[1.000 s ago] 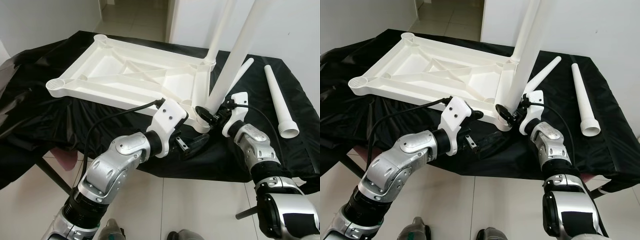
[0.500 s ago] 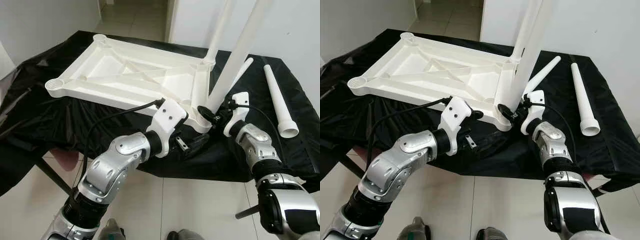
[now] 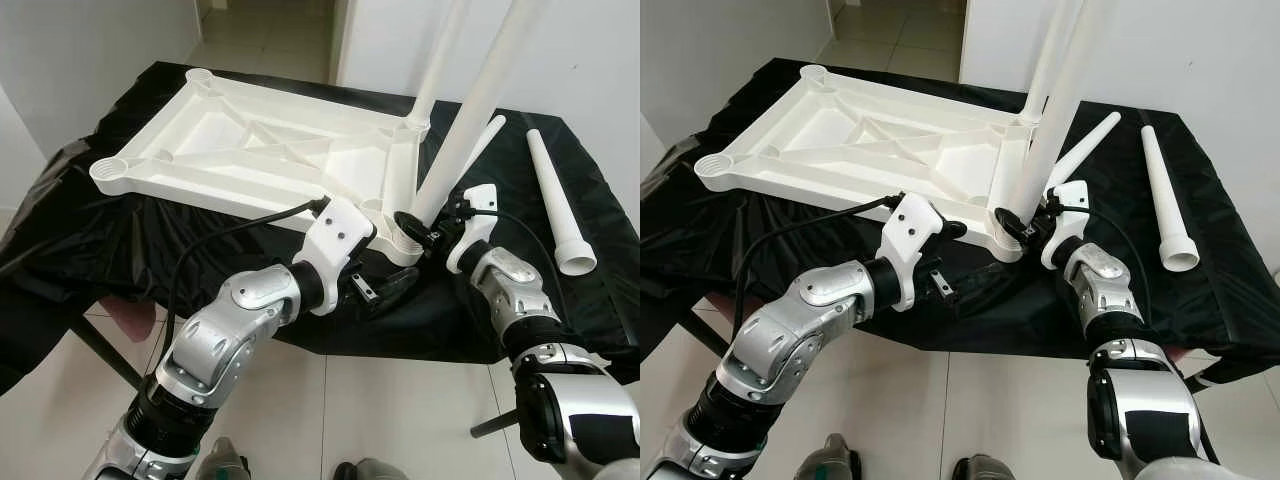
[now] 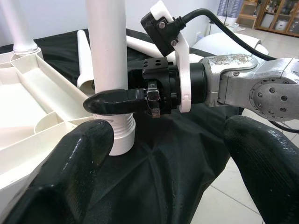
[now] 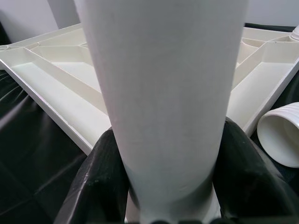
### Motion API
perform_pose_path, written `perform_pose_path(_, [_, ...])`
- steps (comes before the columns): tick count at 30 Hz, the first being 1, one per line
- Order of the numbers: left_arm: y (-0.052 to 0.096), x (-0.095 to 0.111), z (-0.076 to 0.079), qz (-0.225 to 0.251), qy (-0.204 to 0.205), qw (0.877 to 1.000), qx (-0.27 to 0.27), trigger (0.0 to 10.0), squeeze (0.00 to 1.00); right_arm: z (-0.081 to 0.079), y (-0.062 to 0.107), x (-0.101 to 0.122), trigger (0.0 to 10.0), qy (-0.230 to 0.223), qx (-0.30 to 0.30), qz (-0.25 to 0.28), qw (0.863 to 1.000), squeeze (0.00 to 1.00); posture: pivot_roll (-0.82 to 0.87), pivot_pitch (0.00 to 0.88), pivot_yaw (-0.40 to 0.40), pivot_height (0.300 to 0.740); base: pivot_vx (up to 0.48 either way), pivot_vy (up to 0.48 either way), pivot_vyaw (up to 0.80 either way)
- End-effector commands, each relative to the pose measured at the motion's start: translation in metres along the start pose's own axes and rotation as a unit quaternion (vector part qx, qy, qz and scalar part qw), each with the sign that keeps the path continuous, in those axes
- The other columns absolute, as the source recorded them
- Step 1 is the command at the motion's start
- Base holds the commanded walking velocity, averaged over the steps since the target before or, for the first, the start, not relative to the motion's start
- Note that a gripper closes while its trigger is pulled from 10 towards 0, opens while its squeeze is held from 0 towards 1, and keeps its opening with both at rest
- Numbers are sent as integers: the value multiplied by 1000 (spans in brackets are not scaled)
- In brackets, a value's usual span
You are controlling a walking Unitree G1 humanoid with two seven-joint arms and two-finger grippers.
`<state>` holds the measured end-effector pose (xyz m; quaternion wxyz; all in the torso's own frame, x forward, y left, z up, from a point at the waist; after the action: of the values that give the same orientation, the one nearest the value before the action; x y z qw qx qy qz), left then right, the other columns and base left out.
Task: Building children table
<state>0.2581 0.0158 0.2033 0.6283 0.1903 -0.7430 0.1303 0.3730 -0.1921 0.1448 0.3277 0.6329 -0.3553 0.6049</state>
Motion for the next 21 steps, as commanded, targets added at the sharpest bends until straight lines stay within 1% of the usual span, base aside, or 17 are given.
perform_pose_path(1, [-2, -6, -5, -8, -5, 1000, 12, 10000, 0, 0, 1, -5, 10000, -5, 3, -9, 1000, 0, 82, 11, -60, 740, 0, 0, 0])
perform_pose_path(4, [-3, -11, -10, -16, -3, 1000, 27, 10000, 0, 0, 0, -4, 10000, -6, 3, -9, 1000, 0, 80, 11, -60, 740, 0, 0, 0])
perform_pose_path(10, [-5, -15, -11, -12, 1, 999, 41, 10000, 0, 0, -1, -3, 10000, -6, 1, -6, 1000, 0, 79, 9, -58, 740, 0, 0, 0])
perform_pose_path(15, [-5, -16, -11, -12, -1, 999, 43, 10000, 0, 0, -1, -3, 10000, -6, 1, -5, 1000, 0, 80, 6, -57, 740, 0, 0, 0])
perform_pose_path(19, [-5, -13, -13, 2, -8, 999, 51, 10000, 0, 0, -1, -3, 10000, -5, 2, -4, 1000, 0, 78, 1, -58, 740, 0, 0, 0])
perform_pose_path(21, [-8, -15, -16, 20, -23, 997, 75, 10000, 0, 1, -1, -2, 10000, -6, 2, -4, 1000, 0, 68, 0, -77, 740, 0, 0, 0])
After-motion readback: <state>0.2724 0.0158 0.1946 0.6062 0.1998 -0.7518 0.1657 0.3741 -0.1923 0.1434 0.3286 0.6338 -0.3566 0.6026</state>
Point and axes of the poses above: a point about 5 cm out from each wrist's last joint towards the gripper, its own y axis pointing back from the gripper into the wrist, its own x axis along the axis of the wrist's last joint, z = x × y, the point moved 1 cm from there along -y, pointing out of the wrist towards the gripper, and after that the axes turned 6 degrees about -y, right-handed, at the moved point
